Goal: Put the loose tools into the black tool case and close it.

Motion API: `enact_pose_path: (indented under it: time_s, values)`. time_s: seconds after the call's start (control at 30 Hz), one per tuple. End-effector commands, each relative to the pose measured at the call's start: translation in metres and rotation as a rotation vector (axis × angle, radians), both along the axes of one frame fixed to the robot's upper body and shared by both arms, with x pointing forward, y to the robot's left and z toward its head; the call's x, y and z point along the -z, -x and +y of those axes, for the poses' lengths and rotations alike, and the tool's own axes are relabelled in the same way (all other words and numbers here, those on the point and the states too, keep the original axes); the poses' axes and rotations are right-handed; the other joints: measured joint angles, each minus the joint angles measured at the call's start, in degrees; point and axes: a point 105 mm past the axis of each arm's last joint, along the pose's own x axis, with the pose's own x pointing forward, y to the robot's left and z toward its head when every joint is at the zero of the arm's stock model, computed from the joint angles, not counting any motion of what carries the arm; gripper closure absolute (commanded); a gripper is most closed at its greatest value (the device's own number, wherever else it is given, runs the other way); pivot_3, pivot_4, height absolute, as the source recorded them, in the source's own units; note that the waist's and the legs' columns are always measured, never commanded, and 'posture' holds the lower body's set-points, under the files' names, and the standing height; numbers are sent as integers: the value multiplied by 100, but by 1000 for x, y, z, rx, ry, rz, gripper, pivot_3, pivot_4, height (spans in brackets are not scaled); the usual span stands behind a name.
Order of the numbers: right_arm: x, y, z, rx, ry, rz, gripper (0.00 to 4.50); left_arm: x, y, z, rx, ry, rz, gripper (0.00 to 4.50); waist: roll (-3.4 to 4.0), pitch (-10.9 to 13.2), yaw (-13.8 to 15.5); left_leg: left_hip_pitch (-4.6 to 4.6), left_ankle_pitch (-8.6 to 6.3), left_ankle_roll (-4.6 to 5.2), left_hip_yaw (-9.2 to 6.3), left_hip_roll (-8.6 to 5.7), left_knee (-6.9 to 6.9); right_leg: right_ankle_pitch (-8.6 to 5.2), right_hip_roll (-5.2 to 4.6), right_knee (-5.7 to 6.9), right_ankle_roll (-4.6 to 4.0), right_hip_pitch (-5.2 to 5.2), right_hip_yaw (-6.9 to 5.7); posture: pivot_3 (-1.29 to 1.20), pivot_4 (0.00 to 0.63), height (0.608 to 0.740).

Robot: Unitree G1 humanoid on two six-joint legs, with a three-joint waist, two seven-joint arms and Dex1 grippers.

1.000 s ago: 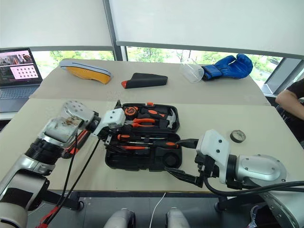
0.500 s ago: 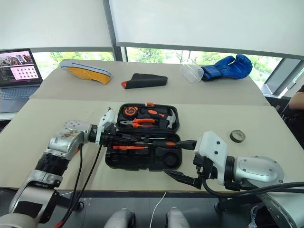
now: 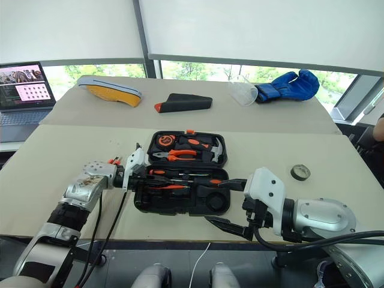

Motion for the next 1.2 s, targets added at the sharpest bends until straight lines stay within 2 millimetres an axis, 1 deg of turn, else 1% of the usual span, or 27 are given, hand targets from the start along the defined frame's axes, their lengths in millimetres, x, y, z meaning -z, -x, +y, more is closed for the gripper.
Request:
enact_pose_path:
  time_s: [0.03, 0.23, 0.37, 0.43, 0.6, 0.73, 0.8, 0.9, 1.03, 1.13, 1.2]
  values:
    - [-7, 0, 2, -15, 1, -32, 0, 15, 4, 8, -24, -41, -9, 4430, 0, -2, -2, 2, 0, 0, 0, 0, 0, 0, 0, 0, 1, 1, 0, 0, 150, 734]
    - [-6, -1, 1, -18, 4, -29, 0, 18, 1, 16, -51, -57, -19, 4430, 0, -2, -5, 5, 0, 0, 1, 1, 0, -2, 0, 2, 4, 3, 1, 0, 150, 734]
    - [-5, -3, 0, -19, 5, -29, 0, 24, 7, 26, -60, -89, 25, 4430, 3, -8, -28, 11, 0, 0, 1, 3, 0, -1, 2, 3, 3, 4, 2, 0, 150, 734]
    - [-5, -4, 0, -20, 6, -30, 0, 21, 8, 28, -64, -79, 40, 4430, 11, -14, -41, 14, 0, 0, 3, 7, -1, -1, 5, 4, 2, 5, 4, 0, 150, 734]
    - [-5, -4, 0, -24, 9, -32, 0, 5, 4, 21, -48, -34, 31, 4430, 25, -21, -30, 16, 0, 0, 4, 8, -1, -2, 8, 7, 2, 4, 6, 0, 150, 734]
    - [-4, -4, 1, -29, 18, -32, 0, -19, -1, 1, -26, 47, 57, 4430, 24, -21, -6, 7, 0, 0, 4, 5, -1, -2, 5, 3, 4, -1, 6, 0, 150, 734]
    - [-3, -3, 1, -31, 25, -32, 0, -22, -7, -5, -27, 52, 56, 4430, 21, -19, 27, 0, 0, 0, 3, 2, -1, -2, 4, 2, 5, -4, 5, 0, 150, 734]
    - [-2, -3, 1, -31, 30, -34, 0, -13, -9, -5, -18, 22, 57, 4430, 20, -19, 33, -7, 0, 0, 3, -2, 0, 0, 3, -5, 8, -6, 5, 0, 150, 734]
    - [-2, -2, 0, -27, 35, -36, 0, 4, -6, -3, 2, -19, 66, 4430, 20, -18, -20, -7, 0, 0, 3, 1, -2, -1, 5, -5, 4, -10, 7, 0, 150, 734]
    - [-2, -2, -1, -21, 35, -36, 0, 17, 2, 2, 26, -59, 65, 4430, 20, -19, -14, -6, 0, 0, 2, 1, -3, -2, 6, -4, 3, -8, 6, 0, 150, 734]
    - [-2, 0, -1, -19, 35, -36, 0, 28, 7, 9, 25, -87, 69, 4430, 21, -19, -16, -1, 0, 0, 2, 1, -3, -2, 4, -5, 3, -3, 6, 0, 150, 734]
